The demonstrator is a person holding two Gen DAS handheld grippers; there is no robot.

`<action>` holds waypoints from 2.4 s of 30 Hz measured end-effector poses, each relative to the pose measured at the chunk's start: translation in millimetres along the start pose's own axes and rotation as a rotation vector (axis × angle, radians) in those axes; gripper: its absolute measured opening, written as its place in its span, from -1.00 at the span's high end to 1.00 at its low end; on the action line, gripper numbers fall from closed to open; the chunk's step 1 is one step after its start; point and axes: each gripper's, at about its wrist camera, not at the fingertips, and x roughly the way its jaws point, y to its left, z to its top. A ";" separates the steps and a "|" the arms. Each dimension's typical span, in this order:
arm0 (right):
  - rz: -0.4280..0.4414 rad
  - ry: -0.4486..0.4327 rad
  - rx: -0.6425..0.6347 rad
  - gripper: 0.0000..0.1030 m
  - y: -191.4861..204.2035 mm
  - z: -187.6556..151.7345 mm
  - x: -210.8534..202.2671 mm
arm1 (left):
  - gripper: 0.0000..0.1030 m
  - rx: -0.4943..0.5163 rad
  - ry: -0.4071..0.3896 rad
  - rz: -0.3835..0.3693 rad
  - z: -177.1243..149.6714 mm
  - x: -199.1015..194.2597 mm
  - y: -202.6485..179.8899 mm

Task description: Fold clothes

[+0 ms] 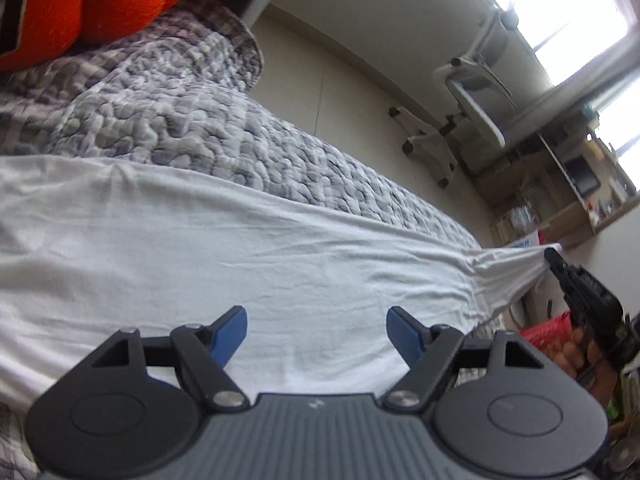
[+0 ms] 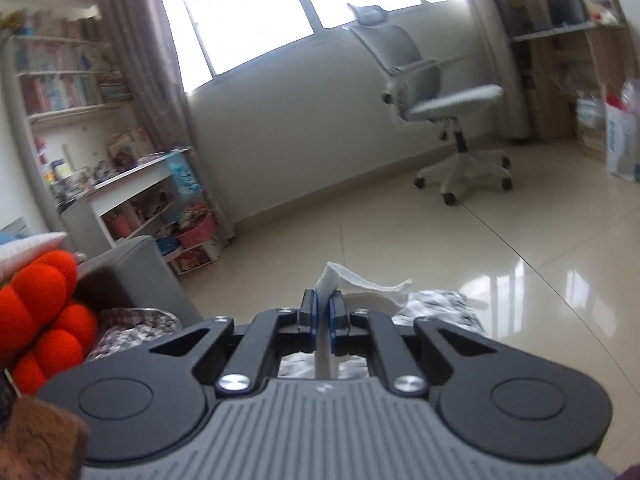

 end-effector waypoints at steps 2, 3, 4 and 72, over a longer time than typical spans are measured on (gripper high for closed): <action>0.091 0.015 -0.075 0.87 38.3 -8.0 2.3 | -0.51 -0.082 -0.023 -0.017 3.9 -3.2 13.8; 0.133 0.030 -0.124 0.87 59.3 -15.4 5.4 | -0.51 -0.117 -0.033 -0.028 4.9 -4.2 19.9; 0.173 0.047 -0.178 0.87 81.1 -24.0 9.1 | -0.51 -0.152 -0.042 -0.041 5.4 -5.3 25.9; 0.411 0.349 -0.566 0.81 197.9 -161.9 19.2 | 0.89 -0.012 -0.157 0.041 30.3 39.0 9.2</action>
